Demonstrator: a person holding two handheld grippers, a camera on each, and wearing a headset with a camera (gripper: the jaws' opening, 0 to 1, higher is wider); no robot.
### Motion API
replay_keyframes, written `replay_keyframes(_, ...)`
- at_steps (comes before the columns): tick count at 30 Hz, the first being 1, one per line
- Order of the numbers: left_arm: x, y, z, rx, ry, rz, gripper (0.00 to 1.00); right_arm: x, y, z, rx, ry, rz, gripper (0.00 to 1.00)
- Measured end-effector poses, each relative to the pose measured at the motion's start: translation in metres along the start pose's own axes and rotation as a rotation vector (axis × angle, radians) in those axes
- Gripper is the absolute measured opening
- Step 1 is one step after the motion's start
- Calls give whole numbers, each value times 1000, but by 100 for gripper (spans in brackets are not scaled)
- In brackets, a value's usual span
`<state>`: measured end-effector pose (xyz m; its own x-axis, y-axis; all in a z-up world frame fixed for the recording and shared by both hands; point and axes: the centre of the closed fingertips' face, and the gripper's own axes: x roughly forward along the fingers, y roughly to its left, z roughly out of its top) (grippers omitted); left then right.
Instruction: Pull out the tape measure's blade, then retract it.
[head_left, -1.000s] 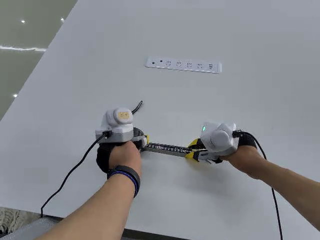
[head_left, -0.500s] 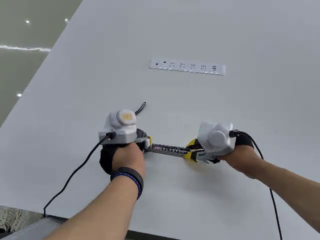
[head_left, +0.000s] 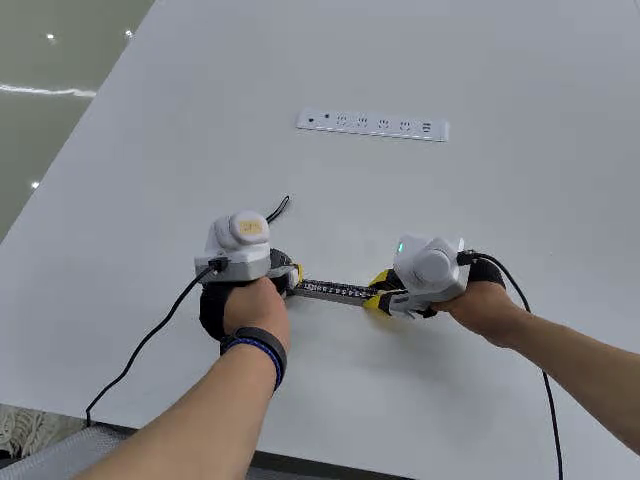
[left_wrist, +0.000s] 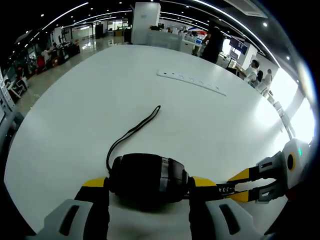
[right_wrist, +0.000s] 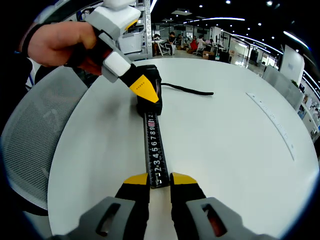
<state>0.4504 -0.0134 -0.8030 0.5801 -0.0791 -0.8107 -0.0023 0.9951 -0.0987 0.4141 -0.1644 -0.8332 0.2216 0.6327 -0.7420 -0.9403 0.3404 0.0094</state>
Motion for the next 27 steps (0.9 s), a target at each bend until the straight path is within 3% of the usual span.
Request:
replay_keyframes(9,-3,-1,-1,25,10,6,60,0,1,0,-8,0,0,15)
replay_keyframes(27,-4,-1,-1,-2,-4,-4,59,5,-2,6,17,-13,-1,14)
